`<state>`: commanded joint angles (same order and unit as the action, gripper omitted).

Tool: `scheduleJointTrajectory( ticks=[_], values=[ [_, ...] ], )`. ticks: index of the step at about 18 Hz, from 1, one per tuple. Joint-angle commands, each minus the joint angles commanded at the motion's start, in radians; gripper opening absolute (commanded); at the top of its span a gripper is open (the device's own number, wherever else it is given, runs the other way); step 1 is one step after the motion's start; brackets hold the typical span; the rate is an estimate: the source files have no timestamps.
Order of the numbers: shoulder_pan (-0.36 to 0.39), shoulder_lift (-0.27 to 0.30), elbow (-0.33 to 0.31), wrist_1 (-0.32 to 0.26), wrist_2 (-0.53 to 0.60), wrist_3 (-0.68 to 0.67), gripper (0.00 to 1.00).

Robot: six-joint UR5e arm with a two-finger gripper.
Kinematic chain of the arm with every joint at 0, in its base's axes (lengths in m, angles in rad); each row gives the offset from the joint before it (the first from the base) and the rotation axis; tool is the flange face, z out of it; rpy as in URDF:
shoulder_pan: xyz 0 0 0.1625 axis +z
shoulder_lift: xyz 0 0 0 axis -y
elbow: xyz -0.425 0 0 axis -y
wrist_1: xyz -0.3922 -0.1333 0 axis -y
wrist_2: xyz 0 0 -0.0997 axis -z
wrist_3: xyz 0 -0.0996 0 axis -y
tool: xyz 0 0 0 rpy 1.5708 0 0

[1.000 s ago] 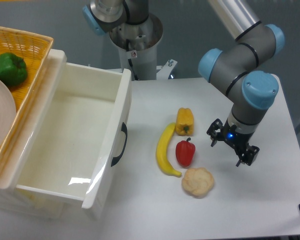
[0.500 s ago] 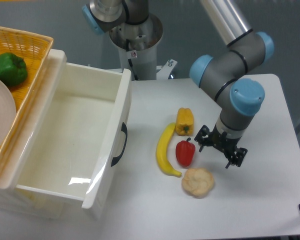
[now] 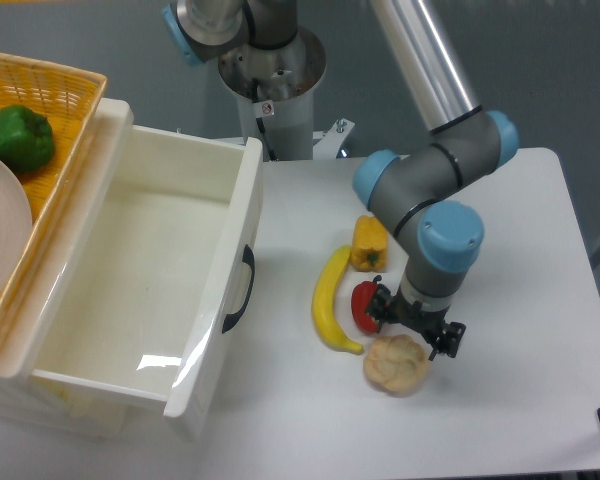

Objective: Pick up the round bread
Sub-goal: 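Lower the gripper over the bread roll and close on it, then lift the grasped bread roll up off the table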

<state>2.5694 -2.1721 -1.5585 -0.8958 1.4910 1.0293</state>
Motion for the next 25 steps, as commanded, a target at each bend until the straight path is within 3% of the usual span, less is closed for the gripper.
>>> scheduleJointTrajectory(
  ticks=[7,9,13,15,25],
  values=[
    [-0.028,-0.015,-0.005,0.008,0.052,-0.002,1.0],
    [-0.032,-0.017,-0.003,0.008,0.067,-0.011,0.88],
    [-0.031,-0.017,0.011,0.009,0.066,-0.063,0.24],
    [-0.026,-0.014,0.021,0.008,0.063,-0.087,0.01],
    [-0.012,-0.015,0.066,-0.005,0.06,-0.11,0.0]
  ],
)
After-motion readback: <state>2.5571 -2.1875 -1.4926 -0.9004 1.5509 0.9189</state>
